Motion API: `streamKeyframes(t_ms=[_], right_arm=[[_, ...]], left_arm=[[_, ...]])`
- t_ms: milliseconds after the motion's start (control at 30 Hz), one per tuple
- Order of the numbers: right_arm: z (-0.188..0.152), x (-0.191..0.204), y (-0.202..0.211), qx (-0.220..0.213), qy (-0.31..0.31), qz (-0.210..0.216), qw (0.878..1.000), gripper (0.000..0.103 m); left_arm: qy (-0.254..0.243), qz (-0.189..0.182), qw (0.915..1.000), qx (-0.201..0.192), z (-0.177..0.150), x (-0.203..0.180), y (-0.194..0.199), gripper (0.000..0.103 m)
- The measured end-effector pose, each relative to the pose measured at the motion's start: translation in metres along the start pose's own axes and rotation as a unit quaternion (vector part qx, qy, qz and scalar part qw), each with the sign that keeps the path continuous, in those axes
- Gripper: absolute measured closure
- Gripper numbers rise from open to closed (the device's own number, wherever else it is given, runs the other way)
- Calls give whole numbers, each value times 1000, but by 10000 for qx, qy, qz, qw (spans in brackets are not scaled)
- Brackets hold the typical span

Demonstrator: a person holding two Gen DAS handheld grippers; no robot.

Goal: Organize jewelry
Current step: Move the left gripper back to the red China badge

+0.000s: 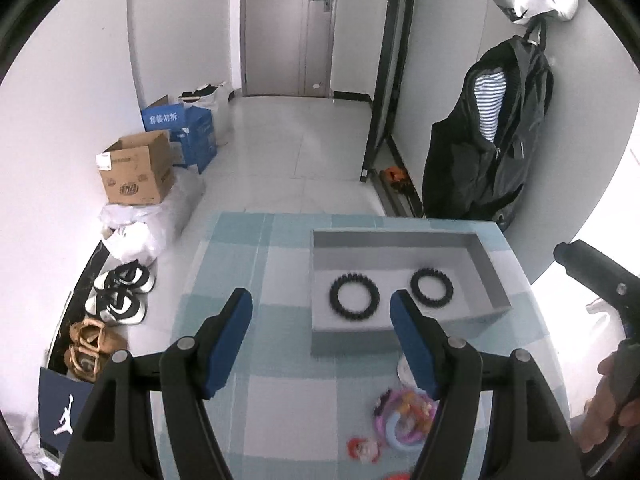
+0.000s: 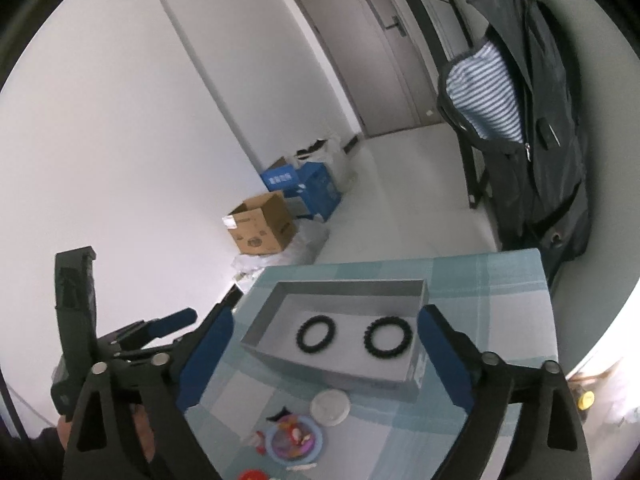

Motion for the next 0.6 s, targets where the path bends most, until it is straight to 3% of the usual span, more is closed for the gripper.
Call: streamKeyframes(t_ms=[200, 400, 600], right_arm=[[-23, 16, 12, 101, 183, -53, 9998, 3], [-54, 20, 12, 379, 259, -375, 9982, 3], [-76, 22, 12, 610, 382, -664, 9952, 3]], left_arm=[[62, -37, 10000, 25, -24, -3, 13, 36], [148, -256, 9988, 389, -52, -8, 11, 35], [-192, -418, 9970, 625, -71, -20, 10, 35]])
Point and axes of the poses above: each gripper's, at about its wrist camera, not at the fingertips, and y roughly against the way its jaws point, x to its left, z to its top, the point moved 5 cm from there along -y, roughly the way its jaws point, and after that the axes turned 7 degrees about x, right-handed, at the moved point
